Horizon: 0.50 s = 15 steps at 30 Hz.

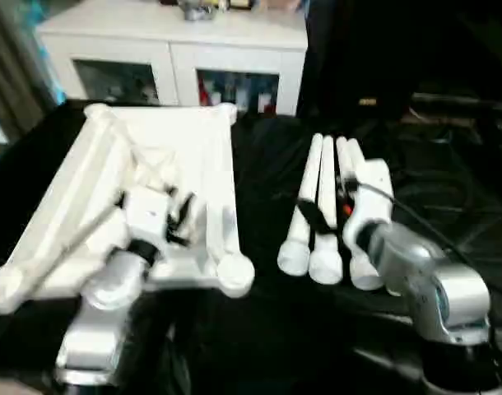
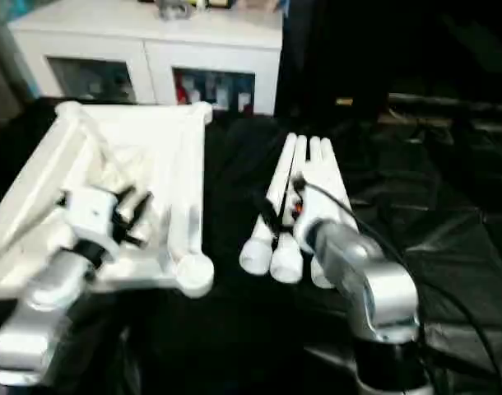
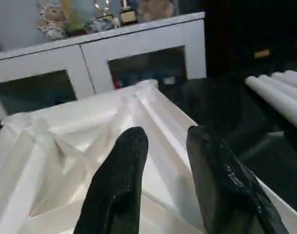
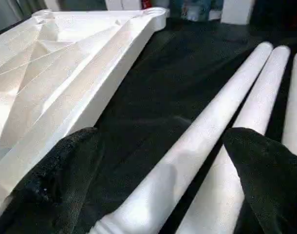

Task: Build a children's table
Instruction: Move to table

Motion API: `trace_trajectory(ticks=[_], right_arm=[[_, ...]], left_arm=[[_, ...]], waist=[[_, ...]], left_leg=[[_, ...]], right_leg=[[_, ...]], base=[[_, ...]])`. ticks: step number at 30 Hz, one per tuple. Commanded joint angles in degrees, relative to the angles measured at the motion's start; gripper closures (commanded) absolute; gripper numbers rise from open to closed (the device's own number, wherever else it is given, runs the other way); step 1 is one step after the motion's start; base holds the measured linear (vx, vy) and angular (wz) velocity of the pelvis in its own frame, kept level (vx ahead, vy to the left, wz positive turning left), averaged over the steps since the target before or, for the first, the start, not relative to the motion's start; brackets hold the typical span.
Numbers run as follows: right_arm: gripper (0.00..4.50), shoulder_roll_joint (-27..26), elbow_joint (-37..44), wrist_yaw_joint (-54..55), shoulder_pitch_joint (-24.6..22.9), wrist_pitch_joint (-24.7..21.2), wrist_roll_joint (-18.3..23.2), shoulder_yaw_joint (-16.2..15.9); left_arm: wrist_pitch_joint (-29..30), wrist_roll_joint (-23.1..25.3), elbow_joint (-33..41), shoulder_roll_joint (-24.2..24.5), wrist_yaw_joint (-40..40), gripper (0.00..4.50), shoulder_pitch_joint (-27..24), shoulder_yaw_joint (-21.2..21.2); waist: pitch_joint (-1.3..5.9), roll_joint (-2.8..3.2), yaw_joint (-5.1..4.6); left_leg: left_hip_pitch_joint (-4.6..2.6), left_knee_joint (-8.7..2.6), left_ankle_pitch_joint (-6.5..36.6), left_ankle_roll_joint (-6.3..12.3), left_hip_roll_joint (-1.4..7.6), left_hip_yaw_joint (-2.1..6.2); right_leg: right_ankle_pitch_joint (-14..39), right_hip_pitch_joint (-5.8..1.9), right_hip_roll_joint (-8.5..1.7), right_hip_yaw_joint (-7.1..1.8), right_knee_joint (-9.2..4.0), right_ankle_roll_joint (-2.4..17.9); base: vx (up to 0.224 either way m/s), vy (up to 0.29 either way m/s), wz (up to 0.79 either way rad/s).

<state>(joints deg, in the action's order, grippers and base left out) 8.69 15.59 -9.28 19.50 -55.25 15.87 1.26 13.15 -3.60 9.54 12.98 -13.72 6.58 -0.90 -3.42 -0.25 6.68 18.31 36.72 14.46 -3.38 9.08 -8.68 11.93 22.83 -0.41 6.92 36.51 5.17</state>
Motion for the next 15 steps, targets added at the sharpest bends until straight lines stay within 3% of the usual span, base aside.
trace_trajectory(ticks=[1, 2, 3, 4, 5, 6, 7, 8, 9, 10, 11, 12, 13, 14, 15], right_arm=[[0.00, -0.4, 0.5, 0.0, 0.1, -1.5, 0.4, -0.4], [0.00, -0.5, 0.5, 0.0, 0.1, -1.5, 0.3, -0.5], [0.00, -0.5, 0.4, 0.1, 0.1, -1.5, 0.3, -0.6], [0.00, -0.7, 0.3, 0.2, 0.0, -1.4, 0.3, -0.6], [0.00, -0.7, 0.2, 0.2, 0.0, -1.4, 0.2, -0.7], [0.00, -1.0, 0.1, 0.4, 0.0, -1.4, 0.3, -0.8], [0.00, -1.1, 0.1, 0.5, 0.1, -1.4, 0.4, -0.8], [0.00, -1.2, 0.2, 0.5, 0.1, -1.5, 0.4, -0.8], [0.00, -1.2, 0.2, 0.5, 0.1, -1.5, 0.3, -0.9], [0.00, -1.3, 0.2, 0.5, 0.1, -1.5, 0.3, -0.9], [0.00, -1.3, 0.1, 0.6, 0.1, -1.5, 0.2, -1.0], [0.00, -1.4, 0.0, 0.7, 0.2, -1.5, 0.0, -1.0], [0.00, -1.4, -0.6, 1.5, 0.6, -1.7, -0.6, -1.0], [0.00, -1.5, -1.3, 2.4, 1.0, -2.0, -1.3, -0.7], [0.00, -1.9, -2.1, 3.4, 1.5, -2.6, -1.5, 0.1]], left_arm=[[0.6, -0.7, 0.4, 0.9, -0.9, 2.88, 0.4, -0.3], [0.6, -0.7, 0.4, 0.9, -0.9, 2.88, 0.4, -0.3], [0.7, -0.5, 0.3, 1.0, -0.7, 2.88, 0.5, -0.3], [1.4, 0.4, -0.2, 1.3, 0.0, 2.88, 0.8, -0.2], [1.8, 0.8, -0.5, 1.4, 0.2, 2.88, 0.9, -0.1], [1.3, 1.7, -1.1, 1.6, 0.4, 2.88, 1.3, -0.1], [1.0, 1.7, -1.1, 1.7, 0.3, 2.88, 1.4, -0.2], [0.9, 1.5, -1.0, 1.8, 0.0, 2.88, 1.5, -0.2], [0.7, 1.5, -1.0, 1.9, -0.2, 2.88, 1.6, -0.2], [0.6, 1.5, -1.0, 2.0, -0.4, 2.88, 1.6, -0.1], [0.6, 1.4, -1.0, 2.1, -0.5, 2.88, 1.6, -0.1], [0.5, 1.3, -1.0, 2.2, -0.7, 2.88, 1.6, 0.0], [0.4, 1.0, -1.0, 2.3, -1.5, 2.88, 1.7, 0.2], [0.2, 0.7, -0.9, 2.5, -2.4, 2.88, 1.8, 0.7], [-0.2, 0.5, -0.8, 2.8, -3.4, 2.88, 1.8, 1.2]], waist=[[2.72, -0.79, 1.81], [3.10, -0.75, 2.01], [3.16, -0.30, 2.37], [3.06, -0.20, 2.87], [2.38, -0.06, 3.36], [1.95, 0.31, 3.21], [1.78, 1.37, 2.42], [1.79, 2.02, 1.49], [2.27, 3.53, -0.03], [2.27, 4.09, 0.19], [2.16, 3.75, 0.13], [2.19, 2.40, -0.48], [2.08, 1.68, -0.90], [1.97, 1.56, -0.67], [1.93, 1.34, -0.60]], left_leg=[[1.21, -2.01, 3.0, 5.56, -0.50, 0.26], [1.21, -2.28, 3.1, 6.18, -0.24, 0.50], [1.97, -2.68, 2.2, 7.36, 0.46, 1.33], [2.05, -2.26, 1.9, 7.60, 0.67, 1.67], [1.20, -1.42, 2.2, 7.00, 1.44, 2.31], [-0.28, -2.08, 3.5, 6.14, 2.15, 2.65], [-1.59, -4.72, 8.4, 5.57, 3.40, 2.69], [-2.39, -5.96, 13.9, 4.51, 4.51, 2.87], [-2.30, -8.57, 27.4, 1.20, 7.62, 4.19], [-0.26, -11.75, 36.6, -1.43, 10.39, 4.42], [-0.29, -12.41, 38.7, -1.91, 9.98, 3.59], [-1.61, -11.11, 38.4, -2.57, 6.65, 1.72], [-2.40, -7.33, 33.4, -4.84, 3.17, 0.89], [-2.17, -6.48, 30.7, -4.69, 2.77, 0.87], [-1.51, -6.11, 26.1, -3.24, 3.22, 1.81]], right_leg=[[46.8, -2.99, -9.20, -6.82, -11.26, -19.3], [44.2, -3.37, -9.65, -7.34, -10.71, -18.4], [41.0, -4.52, -11.76, -7.89, -10.13, -14.2], [41.3, -4.42, -13.08, -8.73, -10.40, -12.2], [45.0, -3.22, -14.95, -9.58, -11.54, -8.2], [45.9, -2.46, -14.31, -8.22, -12.11, -4.5], [40.0, -2.20, -11.15, -5.40, -11.46, -1.6], [35.2, -1.56, -8.71, -3.53, -10.57, -1.0], [21.5, -2.07, -5.79, -1.99, -7.44, -1.3], [6.1, -2.63, -5.18, -2.01, -1.01, -1.3], [2.3, -1.87, -5.02, -2.10, 0.11, -1.0], [5.6, -1.05, -5.93, -3.84, -1.56, 0.1], [21.2, 0.29, -8.75, -5.93, -6.14, 1.3], [28.3, 0.29, -10.11, -6.54, -7.45, 0.9], [36.6, -0.26, -11.17, -7.00, -8.45, -1.0]], base=[[0.000, 0.000, 0.00], [-0.059, 0.029, -0.05], [-0.059, 0.029, -0.05], [-0.059, 0.076, -0.09], [-0.064, 0.112, 0.00], [-0.064, 0.112, 0.00], [-0.061, 0.130, 0.03], [-0.071, 0.137, 0.05], [-0.071, 0.137, 0.05], [-0.071, 0.125, 0.17], [-0.028, 0.072, 0.33], [-0.028, 0.072, 0.33], [0.014, 0.018, 0.28], [0.000, 0.000, 0.00], [0.000, 0.000, 0.00]])
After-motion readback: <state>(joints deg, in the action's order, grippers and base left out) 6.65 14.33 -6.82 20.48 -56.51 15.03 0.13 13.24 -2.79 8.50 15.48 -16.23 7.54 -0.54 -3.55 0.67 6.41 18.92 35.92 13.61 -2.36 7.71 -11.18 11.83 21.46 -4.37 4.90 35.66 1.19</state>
